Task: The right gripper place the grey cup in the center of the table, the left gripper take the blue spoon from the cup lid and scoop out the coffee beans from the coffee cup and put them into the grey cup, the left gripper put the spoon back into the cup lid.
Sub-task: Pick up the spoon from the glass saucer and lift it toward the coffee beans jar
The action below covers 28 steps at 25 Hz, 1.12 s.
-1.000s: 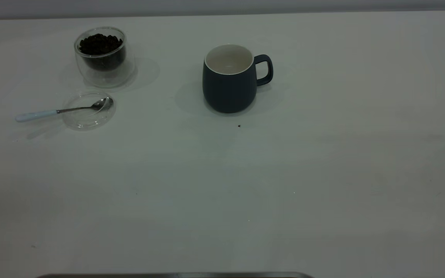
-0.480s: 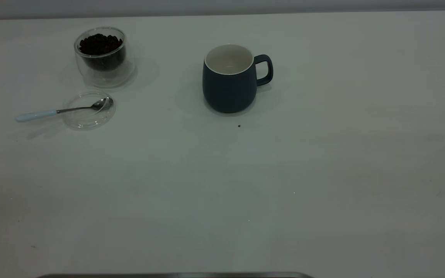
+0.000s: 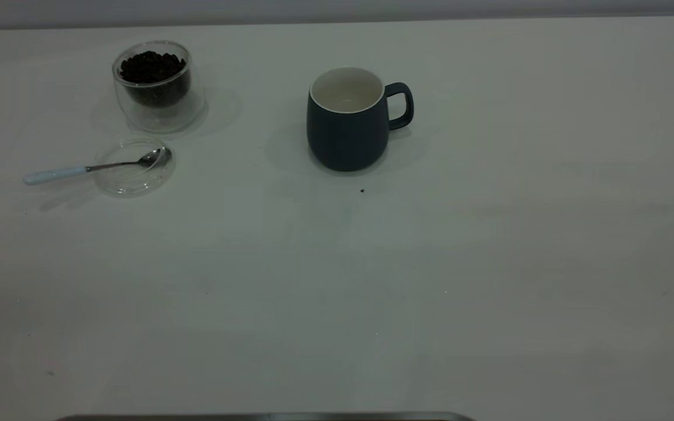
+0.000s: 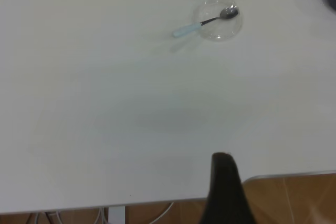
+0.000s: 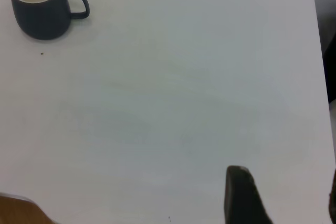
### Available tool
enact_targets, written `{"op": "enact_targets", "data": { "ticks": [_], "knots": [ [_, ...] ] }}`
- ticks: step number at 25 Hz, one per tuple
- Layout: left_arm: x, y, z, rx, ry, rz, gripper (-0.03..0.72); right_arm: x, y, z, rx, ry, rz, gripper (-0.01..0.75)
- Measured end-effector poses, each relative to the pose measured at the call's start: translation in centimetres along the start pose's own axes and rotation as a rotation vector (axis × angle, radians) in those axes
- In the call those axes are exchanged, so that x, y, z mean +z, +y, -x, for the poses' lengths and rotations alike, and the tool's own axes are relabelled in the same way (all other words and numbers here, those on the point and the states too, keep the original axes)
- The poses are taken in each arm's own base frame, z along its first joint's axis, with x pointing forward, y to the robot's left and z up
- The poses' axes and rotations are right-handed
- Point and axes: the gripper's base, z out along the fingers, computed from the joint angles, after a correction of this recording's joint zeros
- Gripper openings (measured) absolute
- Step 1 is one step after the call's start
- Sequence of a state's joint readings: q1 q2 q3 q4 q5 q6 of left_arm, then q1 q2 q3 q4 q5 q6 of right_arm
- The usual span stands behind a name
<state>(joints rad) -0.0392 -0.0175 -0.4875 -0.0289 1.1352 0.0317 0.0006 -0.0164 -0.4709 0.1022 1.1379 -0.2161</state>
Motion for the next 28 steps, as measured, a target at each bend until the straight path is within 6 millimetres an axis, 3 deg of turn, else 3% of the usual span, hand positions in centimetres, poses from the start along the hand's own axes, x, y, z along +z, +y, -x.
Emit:
{"op": "enact_targets", "data": {
  "ticks": [17, 22, 28],
  "knots": [
    [0.0, 0.0, 0.3, -0.068, -0.01, -0.003, 0.592, 0.0, 0.0, 0.0, 0.0, 0.0, 0.0, 0.363],
    [1.3, 0.0, 4.8, -0.112, -0.062, -0.022, 0.592, 0.0, 0.0, 0.0, 0.0, -0.001, 0.0, 0.363],
    [7.8, -0.3, 11.3, -0.193, 0.066, -0.075, 0.661, 0.0, 0.0, 0.0, 0.0, -0.001, -0.001, 0.363]
  ]
}}
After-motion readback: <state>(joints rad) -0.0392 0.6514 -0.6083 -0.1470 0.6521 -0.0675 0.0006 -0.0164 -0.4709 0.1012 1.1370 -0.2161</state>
